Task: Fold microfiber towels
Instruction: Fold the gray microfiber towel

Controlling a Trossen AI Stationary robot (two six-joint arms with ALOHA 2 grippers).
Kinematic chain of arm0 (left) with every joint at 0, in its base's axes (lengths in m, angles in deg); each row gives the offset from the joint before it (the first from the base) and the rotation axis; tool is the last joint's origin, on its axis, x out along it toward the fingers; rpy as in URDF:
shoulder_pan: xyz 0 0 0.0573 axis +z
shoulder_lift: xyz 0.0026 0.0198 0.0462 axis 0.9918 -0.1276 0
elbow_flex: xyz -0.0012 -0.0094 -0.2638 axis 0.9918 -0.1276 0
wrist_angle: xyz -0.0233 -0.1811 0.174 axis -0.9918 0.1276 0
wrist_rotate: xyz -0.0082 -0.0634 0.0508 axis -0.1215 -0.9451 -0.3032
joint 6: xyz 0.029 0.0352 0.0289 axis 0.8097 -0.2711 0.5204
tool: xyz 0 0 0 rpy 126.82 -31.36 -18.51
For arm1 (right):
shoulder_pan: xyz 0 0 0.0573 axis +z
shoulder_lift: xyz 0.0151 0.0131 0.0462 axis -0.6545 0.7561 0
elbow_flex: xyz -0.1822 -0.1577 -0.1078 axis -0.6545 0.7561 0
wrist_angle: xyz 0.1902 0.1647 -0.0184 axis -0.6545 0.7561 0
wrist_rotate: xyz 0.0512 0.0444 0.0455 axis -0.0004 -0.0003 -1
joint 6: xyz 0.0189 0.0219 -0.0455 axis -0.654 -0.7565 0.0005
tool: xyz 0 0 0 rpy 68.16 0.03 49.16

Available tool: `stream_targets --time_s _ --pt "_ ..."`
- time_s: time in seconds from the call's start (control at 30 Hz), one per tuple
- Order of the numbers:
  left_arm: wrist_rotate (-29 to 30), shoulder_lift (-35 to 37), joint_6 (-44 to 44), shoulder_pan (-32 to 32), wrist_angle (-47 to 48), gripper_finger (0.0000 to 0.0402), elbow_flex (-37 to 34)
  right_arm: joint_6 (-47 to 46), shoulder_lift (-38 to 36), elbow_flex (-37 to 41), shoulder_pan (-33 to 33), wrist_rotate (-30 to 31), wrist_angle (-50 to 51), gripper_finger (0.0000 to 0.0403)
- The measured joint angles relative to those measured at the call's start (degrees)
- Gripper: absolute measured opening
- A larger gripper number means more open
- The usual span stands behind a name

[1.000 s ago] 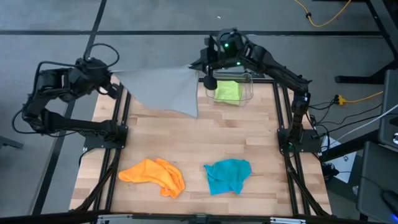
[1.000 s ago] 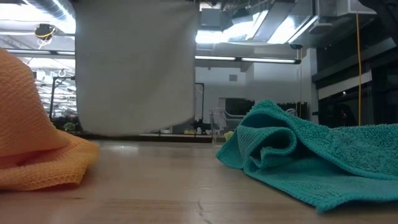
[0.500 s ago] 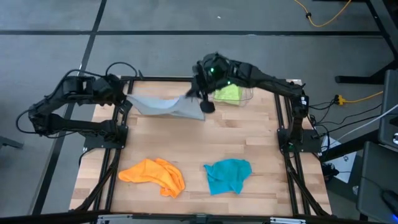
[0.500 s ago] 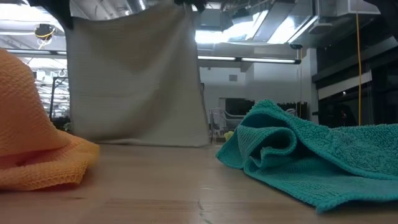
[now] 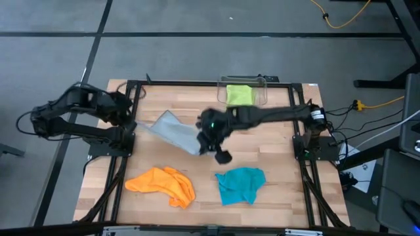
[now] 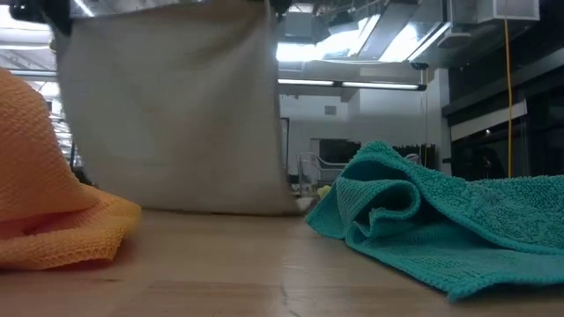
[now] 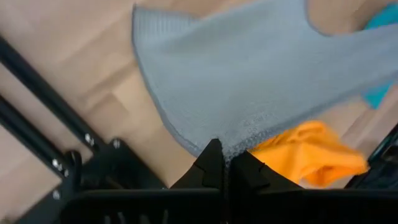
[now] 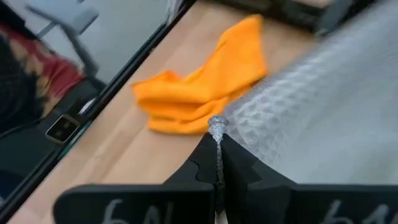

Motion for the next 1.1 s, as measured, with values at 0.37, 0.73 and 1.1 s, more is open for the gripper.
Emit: stream_targets --time_s 0.37,0.73,1.1 --pt "-7.76 1.01 -12.85 -13.75 -7.27 0.0000 -21.21 -8.68 -0.01 18.79 9.48 4.62 -26.88 0.0006" --pt "16.33 -0.52 -5.27 -17.11 -18.23 0.0000 -22.01 -8.26 -0.03 21.04 11.10 26.53 -25.16 0.0006" --pt "28.51 -7.94 4.64 -9.74 -21.74 0.0000 -22.01 -15.59 -0.05 21.62 4.17 39.06 -14.41 0.0006"
